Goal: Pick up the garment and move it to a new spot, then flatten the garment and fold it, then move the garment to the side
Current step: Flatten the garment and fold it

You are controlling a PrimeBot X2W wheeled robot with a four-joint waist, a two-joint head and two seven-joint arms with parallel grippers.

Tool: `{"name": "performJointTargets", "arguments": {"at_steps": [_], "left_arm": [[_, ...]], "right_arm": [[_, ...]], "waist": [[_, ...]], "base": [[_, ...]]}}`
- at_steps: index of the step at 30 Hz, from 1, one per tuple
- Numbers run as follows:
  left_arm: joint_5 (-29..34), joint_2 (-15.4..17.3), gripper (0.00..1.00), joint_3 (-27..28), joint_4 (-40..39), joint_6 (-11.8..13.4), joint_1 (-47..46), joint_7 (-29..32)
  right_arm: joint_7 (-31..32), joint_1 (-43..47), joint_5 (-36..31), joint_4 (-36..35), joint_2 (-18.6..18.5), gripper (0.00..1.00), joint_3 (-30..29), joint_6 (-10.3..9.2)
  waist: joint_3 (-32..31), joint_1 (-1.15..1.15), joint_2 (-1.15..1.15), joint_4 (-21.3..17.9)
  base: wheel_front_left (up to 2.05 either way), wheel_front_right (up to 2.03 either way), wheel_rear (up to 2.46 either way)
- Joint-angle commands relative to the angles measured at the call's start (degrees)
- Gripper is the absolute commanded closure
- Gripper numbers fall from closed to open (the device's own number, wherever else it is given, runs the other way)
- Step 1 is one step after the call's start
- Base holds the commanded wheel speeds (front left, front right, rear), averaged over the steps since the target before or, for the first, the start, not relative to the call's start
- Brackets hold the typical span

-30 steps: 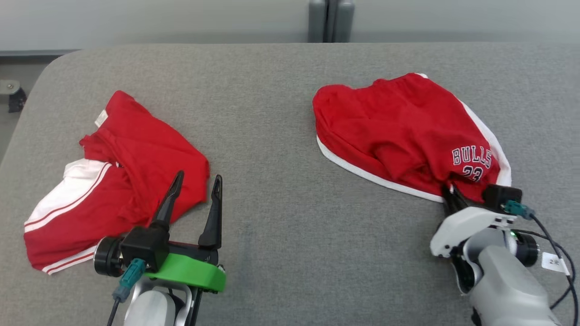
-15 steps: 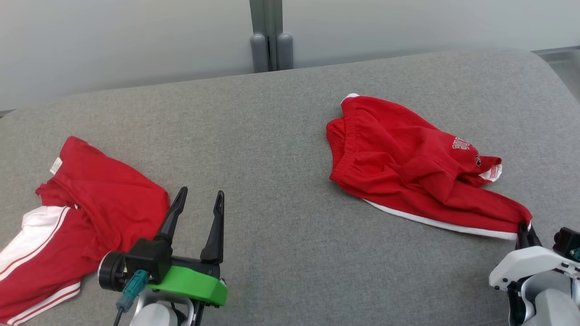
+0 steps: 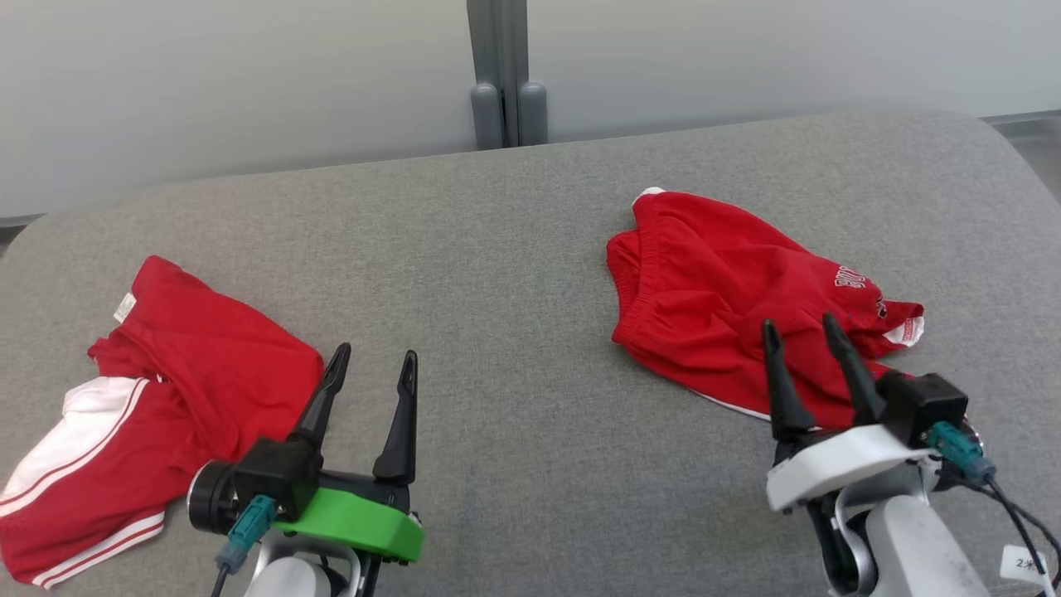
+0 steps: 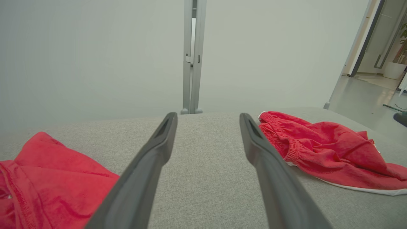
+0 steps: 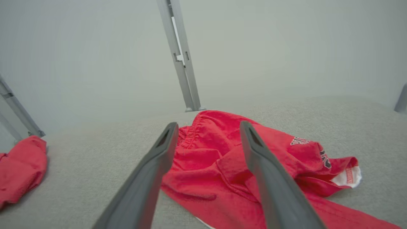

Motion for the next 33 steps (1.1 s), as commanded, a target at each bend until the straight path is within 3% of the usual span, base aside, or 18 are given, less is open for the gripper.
{"name": "performJointTargets", "arguments": {"at_steps": [1, 12, 19, 25, 27, 33], "left_arm": [[-0.4, 0.1, 0.0, 0.0, -0.2, 0.2, 0.9, 0.0], [0.0, 0.1, 0.0, -1.5, -0.3, -0.1, -0.5, 0.0], [-0.9, 0.1, 0.0, -3.7, 0.1, -0.1, -2.2, 0.0], [-1.2, 0.1, 0.0, -4.2, 0.3, 0.3, -2.4, 0.0], [-1.0, 0.1, 0.0, -4.1, 0.4, 0.3, -2.5, 0.0], [-1.1, 0.1, 0.0, -3.5, 0.8, 0.4, -2.7, 0.0]], "right_arm": [[-0.2, 2.1, 0.0, -1.0, -0.3, 0.0, 1.5, -0.01], [3.2, -2.7, -6.5, 2.5, -1.9, 0.0, 8.5, -0.01], [6.3, -10.2, -12.1, 12.5, -5.7, 0.0, 10.8, -0.02], [5.2, -14.2, -14.2, 21.2, -5.5, 0.0, 8.9, -0.02], [4.3, -15.2, -13.6, 23.5, -4.8, 1.0, 8.7, -0.01], [1.4, -17.0, -8.1, 26.7, -2.5, 1.0, 14.1, -0.01]], "waist": [[-0.2, 0.0, 0.0, 1.0], [3.3, 0.0, 0.0, 6.5], [6.0, 0.0, 0.0, 11.2], [6.6, 0.0, 0.0, 13.3], [6.7, 0.0, 0.0, 13.5], [6.1, 0.0, 0.0, 12.6]], "base": [[0.0, 0.0, 0.0], [0.0, 0.0, 0.0], [0.0, 0.0, 0.0], [0.0, 0.0, 0.0], [0.0, 0.0, 0.0], [0.0, 0.0, 0.0]]}}
